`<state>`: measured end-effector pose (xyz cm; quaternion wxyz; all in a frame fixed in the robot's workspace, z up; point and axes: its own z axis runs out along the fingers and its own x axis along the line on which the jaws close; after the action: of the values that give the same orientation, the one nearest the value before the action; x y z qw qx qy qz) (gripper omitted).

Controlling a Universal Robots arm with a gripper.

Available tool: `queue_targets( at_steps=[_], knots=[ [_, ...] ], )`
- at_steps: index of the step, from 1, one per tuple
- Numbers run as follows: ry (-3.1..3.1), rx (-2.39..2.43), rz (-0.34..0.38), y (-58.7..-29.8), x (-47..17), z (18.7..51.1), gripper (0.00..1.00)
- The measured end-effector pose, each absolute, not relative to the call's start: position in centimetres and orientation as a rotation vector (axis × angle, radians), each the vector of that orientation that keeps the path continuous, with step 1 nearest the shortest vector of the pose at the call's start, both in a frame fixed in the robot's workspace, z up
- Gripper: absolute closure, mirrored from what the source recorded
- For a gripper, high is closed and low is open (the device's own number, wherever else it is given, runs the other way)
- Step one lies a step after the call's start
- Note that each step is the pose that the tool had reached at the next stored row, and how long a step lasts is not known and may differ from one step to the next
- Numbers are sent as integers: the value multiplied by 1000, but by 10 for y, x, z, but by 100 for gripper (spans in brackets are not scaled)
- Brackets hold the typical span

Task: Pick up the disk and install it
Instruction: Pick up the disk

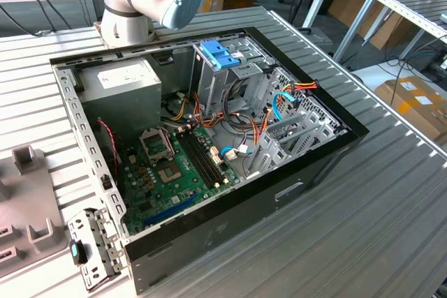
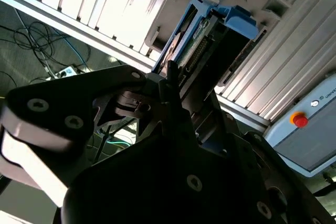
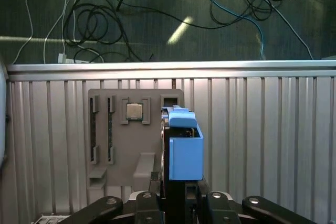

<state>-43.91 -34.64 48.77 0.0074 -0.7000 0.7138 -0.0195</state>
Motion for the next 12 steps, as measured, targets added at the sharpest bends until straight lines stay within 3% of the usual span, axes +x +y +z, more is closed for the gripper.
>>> queue_targets(
  at_steps=[12],
  knots=[
    [2232, -2189, -61, -346, -439, 498, 65]
  ],
)
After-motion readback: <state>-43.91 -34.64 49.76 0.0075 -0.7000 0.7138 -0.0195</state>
